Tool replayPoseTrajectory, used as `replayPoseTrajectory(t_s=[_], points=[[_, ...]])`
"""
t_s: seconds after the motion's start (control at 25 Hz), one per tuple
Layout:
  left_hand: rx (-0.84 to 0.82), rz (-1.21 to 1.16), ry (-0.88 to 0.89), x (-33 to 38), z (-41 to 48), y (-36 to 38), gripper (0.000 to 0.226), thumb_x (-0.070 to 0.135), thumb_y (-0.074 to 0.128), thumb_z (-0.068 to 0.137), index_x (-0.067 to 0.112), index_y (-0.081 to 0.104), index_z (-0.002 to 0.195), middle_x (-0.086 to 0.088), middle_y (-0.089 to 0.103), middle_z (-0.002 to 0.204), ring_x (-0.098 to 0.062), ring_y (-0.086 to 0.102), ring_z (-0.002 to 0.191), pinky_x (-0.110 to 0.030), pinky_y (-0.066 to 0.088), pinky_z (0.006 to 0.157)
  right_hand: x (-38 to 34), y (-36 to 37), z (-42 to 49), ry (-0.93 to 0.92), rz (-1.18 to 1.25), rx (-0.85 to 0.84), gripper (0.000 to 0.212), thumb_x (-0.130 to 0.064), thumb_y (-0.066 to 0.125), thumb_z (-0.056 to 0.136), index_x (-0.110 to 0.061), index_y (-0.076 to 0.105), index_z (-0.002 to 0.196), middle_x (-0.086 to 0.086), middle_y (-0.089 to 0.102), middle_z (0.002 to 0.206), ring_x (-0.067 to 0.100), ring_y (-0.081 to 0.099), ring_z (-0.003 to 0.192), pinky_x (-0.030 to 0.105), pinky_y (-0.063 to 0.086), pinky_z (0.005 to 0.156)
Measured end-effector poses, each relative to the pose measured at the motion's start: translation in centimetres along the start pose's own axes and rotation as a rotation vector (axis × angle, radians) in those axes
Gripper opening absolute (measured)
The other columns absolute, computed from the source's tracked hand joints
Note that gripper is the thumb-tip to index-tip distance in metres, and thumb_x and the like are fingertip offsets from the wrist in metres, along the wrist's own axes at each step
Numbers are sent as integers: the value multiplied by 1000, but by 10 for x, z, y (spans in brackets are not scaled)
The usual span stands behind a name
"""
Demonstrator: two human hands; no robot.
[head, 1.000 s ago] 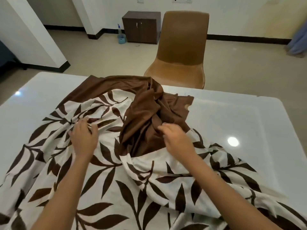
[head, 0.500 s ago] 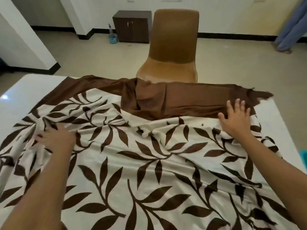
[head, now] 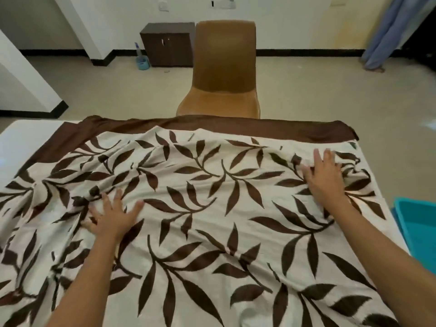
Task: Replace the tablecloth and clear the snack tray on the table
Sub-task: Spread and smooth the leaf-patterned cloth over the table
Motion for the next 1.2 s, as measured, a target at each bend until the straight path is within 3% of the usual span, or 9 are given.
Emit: replayPoseTrajectory(t_s=[0.16,0.36,0.48,0.6,0.72,0.88,1.0,1.12,1.2], points=[[189,-113,140,38,-85,17,74,70,25,91,30,18,152,-9,9,161,-38,5,147,-64,-5,112,-1,-7,-96,-123,-35,-25,71,-54,17,92,-15,21,151,16,12,159,29,7,147,50,6,118],[91,44,189,-2,-159,64,85,87,6,74,47,0,149,4,-3,162,-35,-1,148,-58,-13,111,6,26,-183,49,-77,-136,78,-67,11,89,-22,10,154,15,9,159,28,0,148,47,-5,116],[141,65,131,-41,-142,44,98,91,-2,67,42,9,151,-1,6,162,-35,5,147,-63,-5,112,-75,37,-183,-148,-10,-152,71,-55,23,94,-14,20,152,16,16,158,29,7,147,45,-4,117],[86,39,91,-59,-145,38,106,94,-6,62,39,6,152,-5,7,162,-37,5,147,-65,-1,113,-96,38,-204,-306,78,-275,60,-49,23,98,-29,7,153,5,-1,161,18,-7,148,42,-7,119],[59,64,168,-35,-182,58,100,92,2,64,42,2,151,-7,9,162,-42,7,145,-66,-2,111,0,15,-213,-116,58,-144,64,-60,16,91,-37,13,151,6,3,160,21,-6,148,40,-11,118],[28,141,449,51,-256,93,91,89,16,72,46,-4,149,-3,1,162,-40,-5,146,-58,-21,106,162,-26,-236,275,-46,-138,81,-72,3,82,-33,24,150,12,25,156,29,20,144,51,14,116],[-30,174,649,108,-309,121,88,86,20,76,45,-5,150,-1,-10,160,-40,-17,144,-60,-29,103,206,-44,-271,533,12,-212,90,-69,-1,81,-17,32,148,29,27,149,43,24,138,61,20,110],[-61,155,657,106,-314,127,84,85,19,79,45,-6,150,4,-20,158,-35,-19,145,-64,-13,110,151,-33,-279,367,-54,-140,75,-43,11,85,-3,34,144,36,33,142,49,31,132,66,28,104],[-71,88,587,79,-301,117,82,84,15,80,46,-3,150,6,-14,160,-32,-8,148,-62,-4,114,111,-18,-276,264,-13,-144,73,-44,9,87,-10,27,149,25,27,152,40,25,141,59,16,112]])
Point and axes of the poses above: each hand's wrist, its own z-axis towards the middle knuckle, its own y-axis out of the palm, x = y × z, the point moved 6 cm from there along z, towards the middle knuckle
